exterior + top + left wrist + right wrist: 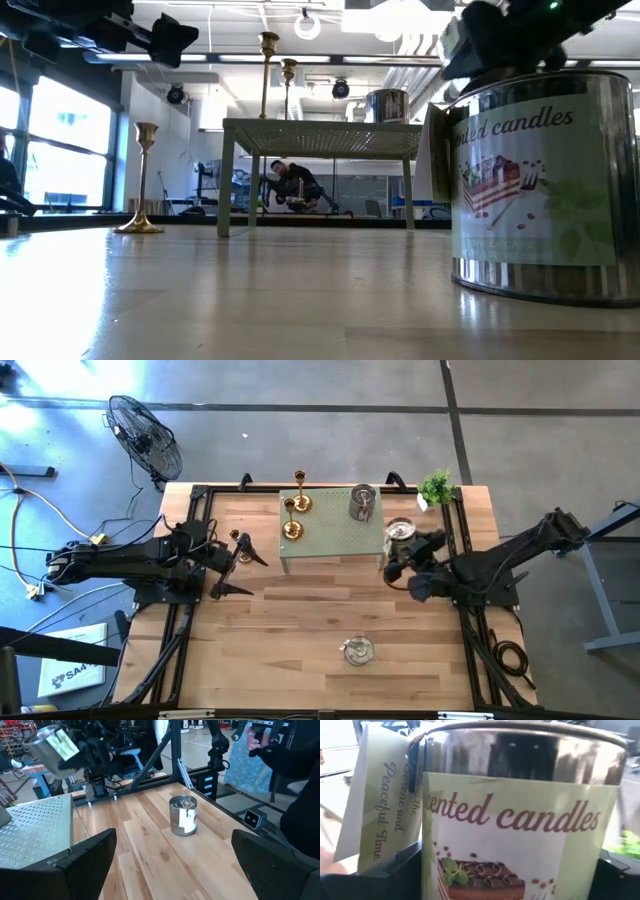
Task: Pick & Place candle stick holders
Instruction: Put the left silver scented candle on the shelf
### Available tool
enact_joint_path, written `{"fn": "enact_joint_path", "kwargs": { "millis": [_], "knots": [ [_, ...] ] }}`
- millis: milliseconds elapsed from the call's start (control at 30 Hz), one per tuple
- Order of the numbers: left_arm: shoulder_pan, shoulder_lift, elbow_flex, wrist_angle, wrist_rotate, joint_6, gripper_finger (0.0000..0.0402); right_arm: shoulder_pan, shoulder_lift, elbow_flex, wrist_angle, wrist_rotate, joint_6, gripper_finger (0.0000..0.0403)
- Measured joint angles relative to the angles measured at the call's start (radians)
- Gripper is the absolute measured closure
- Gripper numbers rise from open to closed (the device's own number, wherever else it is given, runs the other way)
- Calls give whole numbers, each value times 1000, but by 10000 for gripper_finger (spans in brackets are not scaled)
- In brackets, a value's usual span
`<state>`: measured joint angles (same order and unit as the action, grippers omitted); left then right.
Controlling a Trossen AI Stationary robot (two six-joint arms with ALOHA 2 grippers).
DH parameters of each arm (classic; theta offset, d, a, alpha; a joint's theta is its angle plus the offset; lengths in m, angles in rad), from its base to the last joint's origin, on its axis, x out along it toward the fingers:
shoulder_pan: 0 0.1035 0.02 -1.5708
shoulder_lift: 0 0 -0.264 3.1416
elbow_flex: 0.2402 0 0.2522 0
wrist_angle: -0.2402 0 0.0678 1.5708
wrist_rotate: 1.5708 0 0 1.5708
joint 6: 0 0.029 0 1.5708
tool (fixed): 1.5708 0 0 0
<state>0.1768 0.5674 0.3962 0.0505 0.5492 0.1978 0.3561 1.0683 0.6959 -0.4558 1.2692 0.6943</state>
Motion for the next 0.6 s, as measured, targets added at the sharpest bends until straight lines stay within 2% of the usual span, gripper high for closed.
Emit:
{"fn": "enact_joint_path", "kwargs": {
  "millis": [167,267,467,600],
  "knots": [
    [0,1,0,-2,1,3,14,-86,0,-109,458,-168,-347,46],
    [0,1,0,-9,28,3,14,-134,0,-171,695,-277,-496,46],
    [0,1,0,-8,165,7,14,-234,0,-271,916,-462,-585,46],
    [0,4,0,-7,167,12,14,-285,0,-327,1024,-539,-614,46]
  ]
}}
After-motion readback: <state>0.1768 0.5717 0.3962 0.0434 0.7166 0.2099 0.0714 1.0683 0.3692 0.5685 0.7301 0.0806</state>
